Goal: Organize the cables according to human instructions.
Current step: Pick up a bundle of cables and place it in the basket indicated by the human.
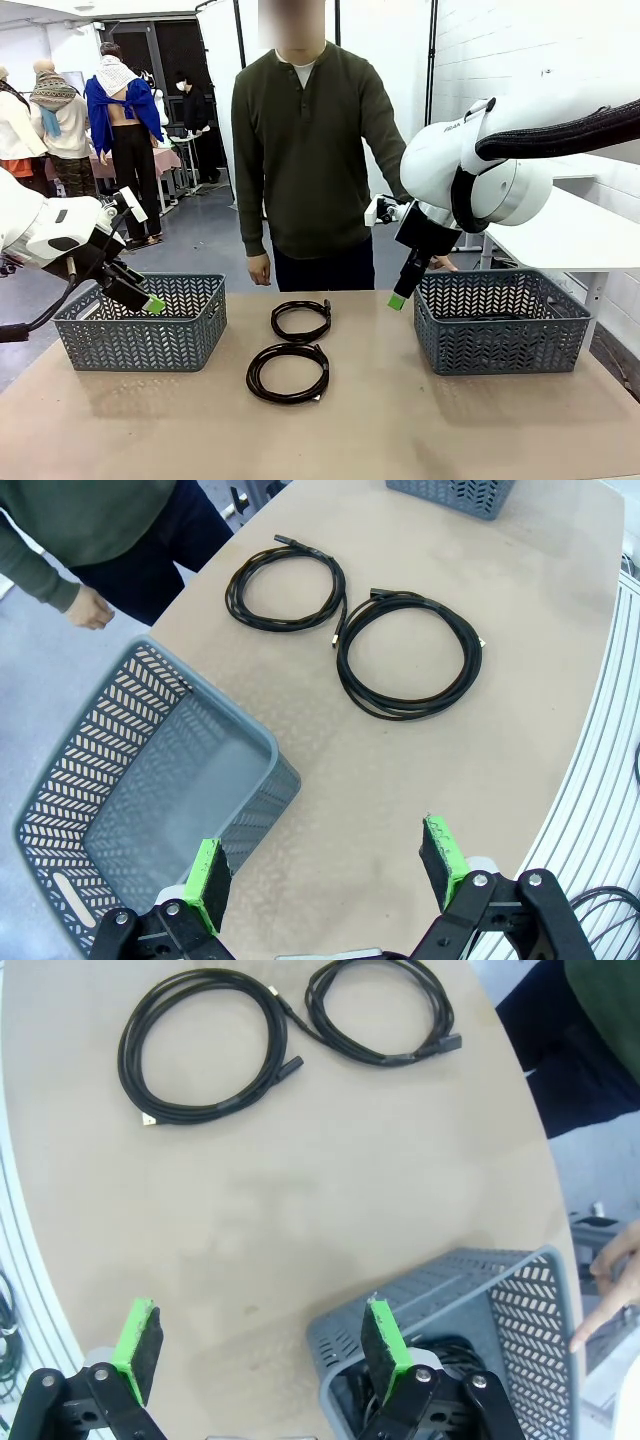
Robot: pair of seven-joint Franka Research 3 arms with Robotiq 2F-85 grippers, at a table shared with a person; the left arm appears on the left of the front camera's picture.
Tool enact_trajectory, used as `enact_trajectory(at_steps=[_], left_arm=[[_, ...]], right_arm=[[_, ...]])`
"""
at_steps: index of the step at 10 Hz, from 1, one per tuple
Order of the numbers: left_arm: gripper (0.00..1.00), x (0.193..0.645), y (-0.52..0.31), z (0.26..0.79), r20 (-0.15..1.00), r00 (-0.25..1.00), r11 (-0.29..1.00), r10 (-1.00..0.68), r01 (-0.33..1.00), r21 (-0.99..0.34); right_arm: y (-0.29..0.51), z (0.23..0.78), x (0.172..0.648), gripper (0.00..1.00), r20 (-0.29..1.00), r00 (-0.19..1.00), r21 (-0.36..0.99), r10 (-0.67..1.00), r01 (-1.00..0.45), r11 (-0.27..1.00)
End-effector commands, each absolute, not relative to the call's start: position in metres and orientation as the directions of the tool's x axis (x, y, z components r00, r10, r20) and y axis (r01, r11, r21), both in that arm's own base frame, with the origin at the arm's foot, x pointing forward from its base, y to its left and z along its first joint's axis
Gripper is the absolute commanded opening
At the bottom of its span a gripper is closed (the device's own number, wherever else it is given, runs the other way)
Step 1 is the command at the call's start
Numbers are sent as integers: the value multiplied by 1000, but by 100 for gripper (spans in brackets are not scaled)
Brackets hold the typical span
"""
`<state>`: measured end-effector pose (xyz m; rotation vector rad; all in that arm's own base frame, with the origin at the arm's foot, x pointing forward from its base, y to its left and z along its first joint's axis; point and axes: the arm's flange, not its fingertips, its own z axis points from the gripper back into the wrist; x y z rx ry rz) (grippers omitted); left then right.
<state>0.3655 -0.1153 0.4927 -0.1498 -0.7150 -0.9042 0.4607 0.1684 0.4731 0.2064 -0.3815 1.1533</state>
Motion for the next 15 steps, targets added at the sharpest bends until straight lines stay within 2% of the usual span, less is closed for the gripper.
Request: enact_trajectory(at_steps=[1,10,13,15], left_arm=[[100,367,-115,492,635,406,627,-657,762,161],[100,367,-115,492,635,406,627,-657,762,161],[100,367,-115,492,635,406,627,-657,762,161],[100,367,-115,492,635,406,627,-657,762,161]], right_arm=[[167,473,461,100,397,352,-39,847,-916,399],[168,473,461,100,397,351,-35,848,-917,396],[209,483,468,100,342,459,6,820,-873,487],[237,481,474,100,261,574,51,776,-811,582]])
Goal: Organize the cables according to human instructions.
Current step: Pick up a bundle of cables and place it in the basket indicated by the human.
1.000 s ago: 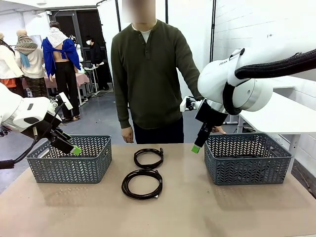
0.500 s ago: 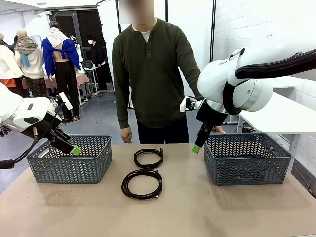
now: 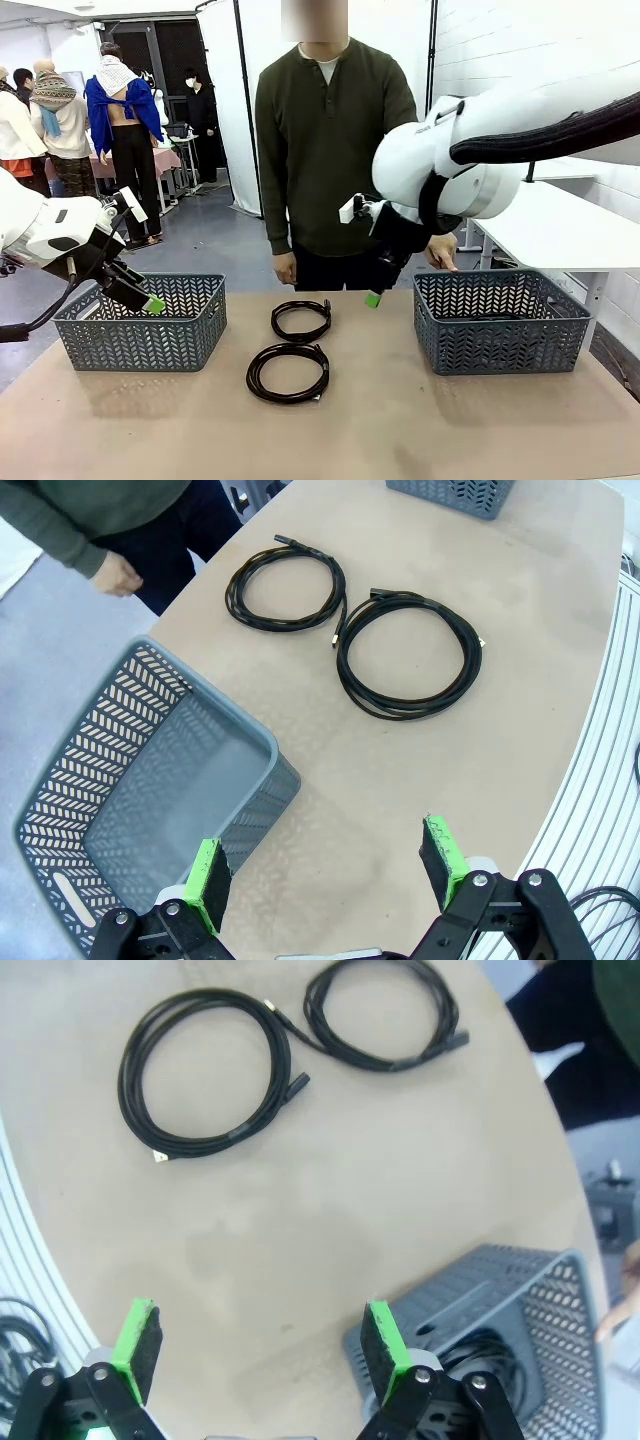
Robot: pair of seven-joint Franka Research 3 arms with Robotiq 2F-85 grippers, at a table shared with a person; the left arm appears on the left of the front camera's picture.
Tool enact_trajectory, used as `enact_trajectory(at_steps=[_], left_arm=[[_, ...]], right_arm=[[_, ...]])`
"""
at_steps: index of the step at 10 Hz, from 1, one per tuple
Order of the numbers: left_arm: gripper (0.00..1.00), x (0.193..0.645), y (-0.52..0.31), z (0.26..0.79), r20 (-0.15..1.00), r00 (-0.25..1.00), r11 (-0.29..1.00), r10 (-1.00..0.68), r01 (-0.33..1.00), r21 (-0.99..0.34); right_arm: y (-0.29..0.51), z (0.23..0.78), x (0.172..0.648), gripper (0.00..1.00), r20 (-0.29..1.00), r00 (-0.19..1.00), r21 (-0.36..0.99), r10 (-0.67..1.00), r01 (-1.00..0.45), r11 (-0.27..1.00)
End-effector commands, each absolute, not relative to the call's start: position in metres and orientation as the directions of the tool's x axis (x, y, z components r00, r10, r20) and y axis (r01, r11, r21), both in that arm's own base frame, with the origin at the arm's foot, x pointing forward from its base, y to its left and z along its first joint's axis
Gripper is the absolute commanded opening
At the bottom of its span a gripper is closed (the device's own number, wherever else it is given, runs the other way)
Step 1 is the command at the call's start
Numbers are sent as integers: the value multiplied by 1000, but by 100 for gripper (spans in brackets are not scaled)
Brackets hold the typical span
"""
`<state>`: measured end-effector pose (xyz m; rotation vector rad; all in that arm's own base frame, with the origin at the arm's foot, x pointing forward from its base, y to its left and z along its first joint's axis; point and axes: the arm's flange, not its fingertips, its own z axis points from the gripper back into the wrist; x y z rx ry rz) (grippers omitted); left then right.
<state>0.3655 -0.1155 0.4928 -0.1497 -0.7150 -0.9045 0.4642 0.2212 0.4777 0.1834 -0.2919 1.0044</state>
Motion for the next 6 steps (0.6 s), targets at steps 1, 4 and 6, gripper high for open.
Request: enact_trajectory(at_steps=[1,4,6], left_arm=[[100,367,-115,492,635,406,627,-657,762,161],[100,367,-115,492,635,406,627,-657,762,161],[100,367,-115,492,635,406,627,-657,762,161]], right_arm=[[249,478,475,100,227,633,55,740,-767,639],[275,461,479,100,187,731,151,656,-681,716],[288,445,481,100,220,765,149,605,-640,754]])
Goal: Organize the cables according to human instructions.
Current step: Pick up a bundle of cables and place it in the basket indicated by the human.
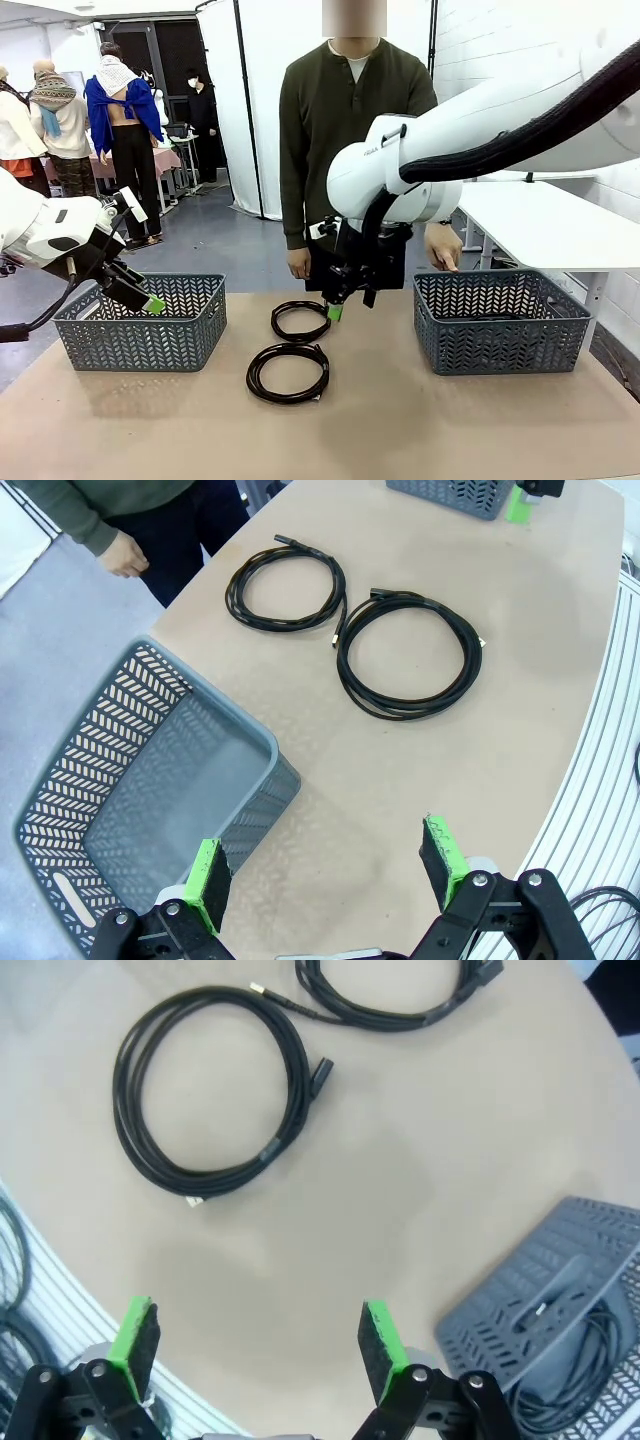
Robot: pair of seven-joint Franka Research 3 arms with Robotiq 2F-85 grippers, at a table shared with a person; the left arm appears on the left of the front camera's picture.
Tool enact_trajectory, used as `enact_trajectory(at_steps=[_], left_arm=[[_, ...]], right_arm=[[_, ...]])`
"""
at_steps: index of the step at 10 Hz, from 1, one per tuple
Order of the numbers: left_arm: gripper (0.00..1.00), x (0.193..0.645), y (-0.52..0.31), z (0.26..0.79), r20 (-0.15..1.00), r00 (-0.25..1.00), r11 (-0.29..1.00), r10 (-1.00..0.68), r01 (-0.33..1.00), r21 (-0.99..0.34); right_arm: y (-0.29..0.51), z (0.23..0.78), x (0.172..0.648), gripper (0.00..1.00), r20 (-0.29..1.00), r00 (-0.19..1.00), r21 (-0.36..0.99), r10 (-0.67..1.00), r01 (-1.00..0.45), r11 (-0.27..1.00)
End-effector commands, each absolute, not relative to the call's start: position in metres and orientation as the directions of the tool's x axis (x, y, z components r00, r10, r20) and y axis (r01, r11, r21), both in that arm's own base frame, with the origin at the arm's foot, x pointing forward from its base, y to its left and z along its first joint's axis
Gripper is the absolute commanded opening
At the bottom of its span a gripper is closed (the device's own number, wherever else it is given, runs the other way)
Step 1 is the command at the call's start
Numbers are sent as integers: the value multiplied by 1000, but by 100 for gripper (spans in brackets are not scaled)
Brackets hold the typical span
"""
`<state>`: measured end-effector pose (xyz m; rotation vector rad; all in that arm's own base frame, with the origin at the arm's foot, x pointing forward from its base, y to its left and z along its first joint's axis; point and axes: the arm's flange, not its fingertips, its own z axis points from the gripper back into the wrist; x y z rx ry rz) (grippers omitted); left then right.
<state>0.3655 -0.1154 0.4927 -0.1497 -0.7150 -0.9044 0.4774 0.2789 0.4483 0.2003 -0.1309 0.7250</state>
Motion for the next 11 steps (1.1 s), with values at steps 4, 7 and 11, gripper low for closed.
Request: enact_trajectory(at_steps=[4,7,11], left_arm=[[100,367,-115,492,635,406,627,-657,762,161],[100,367,-115,492,635,406,627,-657,762,161],[100,367,-115,492,635,406,627,-657,762,161]], right_arm=[[284,443,479,100,191,756,143,626,-652,744],[284,443,479,100,191,756,143,626,-652,744],[294,437,479,100,181,807,131,563,-587,799]])
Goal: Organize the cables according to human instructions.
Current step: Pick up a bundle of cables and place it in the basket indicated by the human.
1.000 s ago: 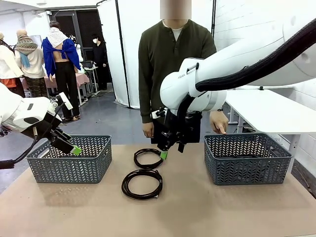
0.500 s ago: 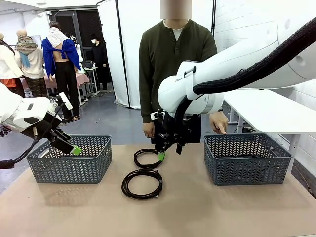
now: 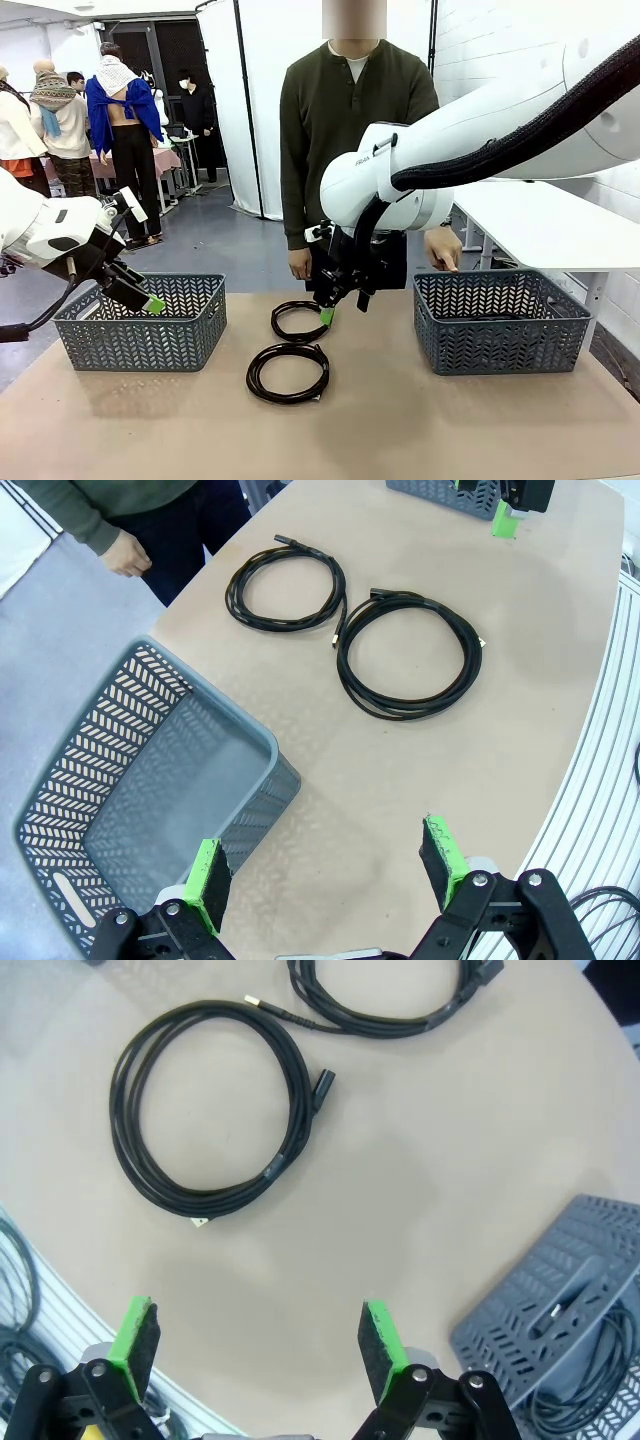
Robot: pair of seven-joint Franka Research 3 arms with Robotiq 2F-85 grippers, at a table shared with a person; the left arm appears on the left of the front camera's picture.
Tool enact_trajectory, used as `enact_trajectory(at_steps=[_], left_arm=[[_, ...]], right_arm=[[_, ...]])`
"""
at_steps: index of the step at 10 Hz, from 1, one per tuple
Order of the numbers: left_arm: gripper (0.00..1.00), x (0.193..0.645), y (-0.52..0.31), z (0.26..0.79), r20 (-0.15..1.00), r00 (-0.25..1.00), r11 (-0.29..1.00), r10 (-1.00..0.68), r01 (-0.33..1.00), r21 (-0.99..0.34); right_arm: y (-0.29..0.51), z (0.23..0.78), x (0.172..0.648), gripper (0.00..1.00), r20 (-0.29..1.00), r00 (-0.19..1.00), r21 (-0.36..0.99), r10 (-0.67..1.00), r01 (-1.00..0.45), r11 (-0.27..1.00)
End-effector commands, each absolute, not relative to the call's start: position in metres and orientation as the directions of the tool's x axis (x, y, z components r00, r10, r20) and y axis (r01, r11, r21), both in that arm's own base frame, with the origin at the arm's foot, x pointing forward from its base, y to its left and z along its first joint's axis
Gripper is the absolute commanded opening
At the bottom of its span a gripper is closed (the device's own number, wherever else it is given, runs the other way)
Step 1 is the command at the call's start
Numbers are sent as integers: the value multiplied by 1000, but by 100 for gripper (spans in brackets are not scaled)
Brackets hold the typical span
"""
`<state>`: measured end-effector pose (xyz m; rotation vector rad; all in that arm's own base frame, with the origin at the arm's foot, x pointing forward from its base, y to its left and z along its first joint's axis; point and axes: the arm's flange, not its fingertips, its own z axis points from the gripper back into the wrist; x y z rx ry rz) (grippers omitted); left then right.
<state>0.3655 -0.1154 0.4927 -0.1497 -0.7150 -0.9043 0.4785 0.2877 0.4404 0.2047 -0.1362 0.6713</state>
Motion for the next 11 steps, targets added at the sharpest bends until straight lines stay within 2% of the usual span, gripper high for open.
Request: enact_trajectory(at_steps=[1,6,11], left_arm=[[100,367,-115,492,635,406,627,-657,762,161],[100,367,-115,492,635,406,627,-657,762,161],[100,367,-115,492,635,406,627,-657,762,161]], right_arm=[[299,429,478,100,170,841,121,514,-536,836],[312,382,474,100,148,924,82,351,-366,927],[327,349,485,100,139,958,38,251,-259,965]])
